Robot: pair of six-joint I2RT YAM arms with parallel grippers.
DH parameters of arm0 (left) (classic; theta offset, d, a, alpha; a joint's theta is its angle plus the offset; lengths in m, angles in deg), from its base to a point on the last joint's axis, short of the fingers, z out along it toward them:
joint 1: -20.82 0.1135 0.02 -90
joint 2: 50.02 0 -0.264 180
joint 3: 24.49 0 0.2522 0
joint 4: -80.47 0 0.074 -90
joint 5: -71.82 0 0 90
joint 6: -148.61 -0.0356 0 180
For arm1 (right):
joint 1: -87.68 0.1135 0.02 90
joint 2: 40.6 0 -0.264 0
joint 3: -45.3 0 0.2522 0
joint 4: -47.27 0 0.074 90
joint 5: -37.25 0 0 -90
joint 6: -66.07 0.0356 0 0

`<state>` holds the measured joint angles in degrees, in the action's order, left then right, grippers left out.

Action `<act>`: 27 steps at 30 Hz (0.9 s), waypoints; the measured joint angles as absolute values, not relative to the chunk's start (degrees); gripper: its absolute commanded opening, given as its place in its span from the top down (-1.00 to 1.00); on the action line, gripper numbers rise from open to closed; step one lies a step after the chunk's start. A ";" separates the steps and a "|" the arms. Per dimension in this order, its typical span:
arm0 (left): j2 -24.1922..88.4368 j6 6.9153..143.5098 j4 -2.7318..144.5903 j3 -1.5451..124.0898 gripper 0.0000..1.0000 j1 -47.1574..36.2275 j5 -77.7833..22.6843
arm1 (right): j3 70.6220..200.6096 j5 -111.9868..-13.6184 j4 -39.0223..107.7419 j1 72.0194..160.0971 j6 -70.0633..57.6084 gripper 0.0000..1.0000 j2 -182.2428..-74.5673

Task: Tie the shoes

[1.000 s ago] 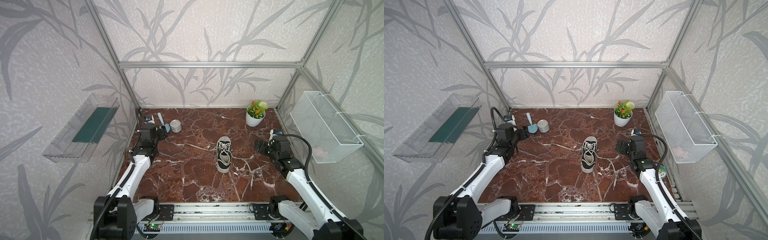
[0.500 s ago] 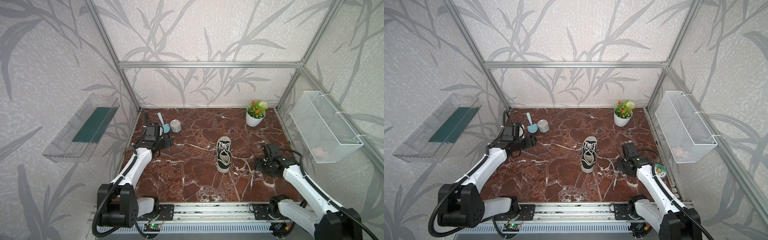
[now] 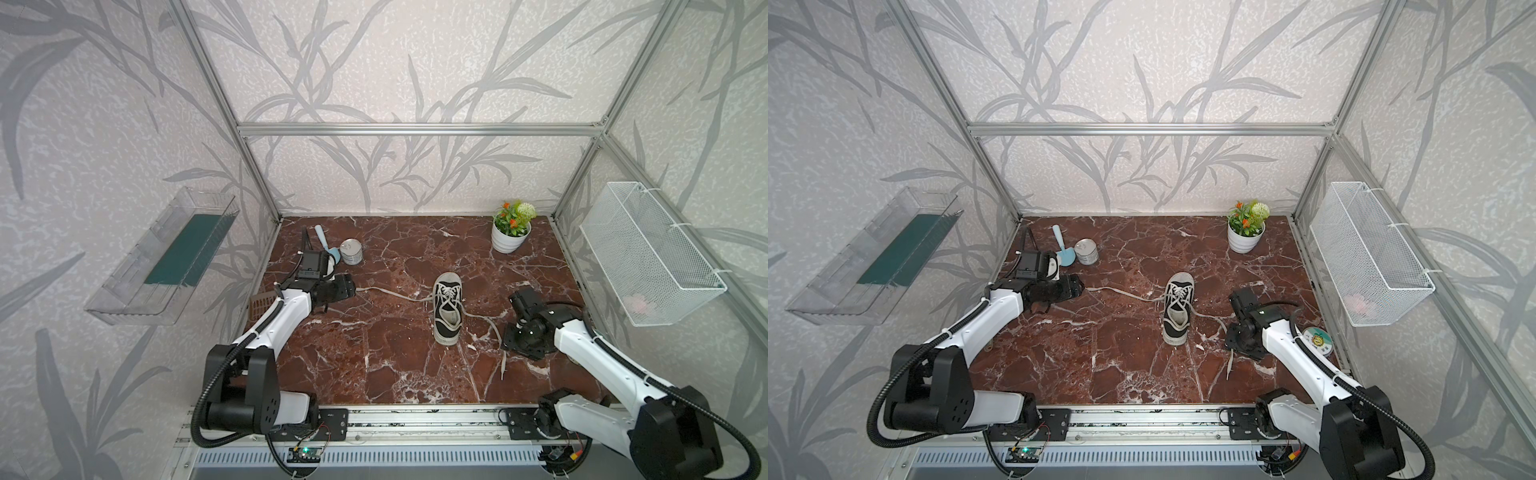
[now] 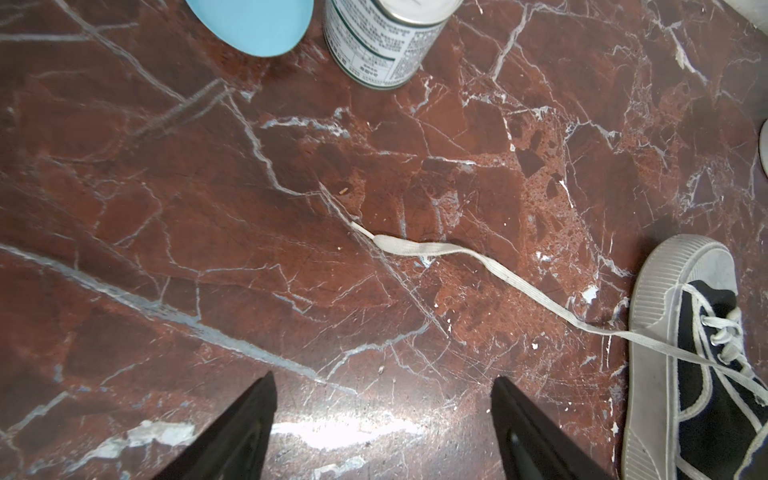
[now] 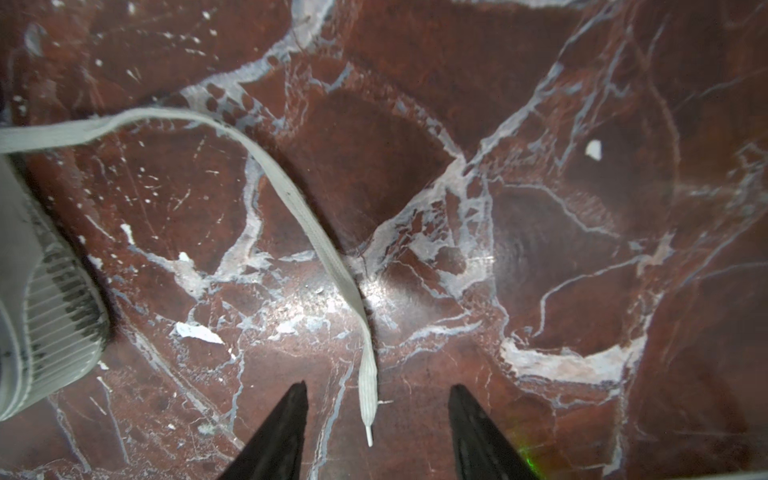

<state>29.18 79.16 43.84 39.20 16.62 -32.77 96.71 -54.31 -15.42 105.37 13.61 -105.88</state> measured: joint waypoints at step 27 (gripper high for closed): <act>34.62 86.46 48.69 36.17 -0.65 9.93 -35.30 | 92.91 -56.37 -6.85 106.64 14.31 0.70 -113.62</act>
<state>34.62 86.46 48.69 36.17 9.93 -35.30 92.91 -56.37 -6.85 106.64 14.31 -113.62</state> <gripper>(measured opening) 0.827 0.193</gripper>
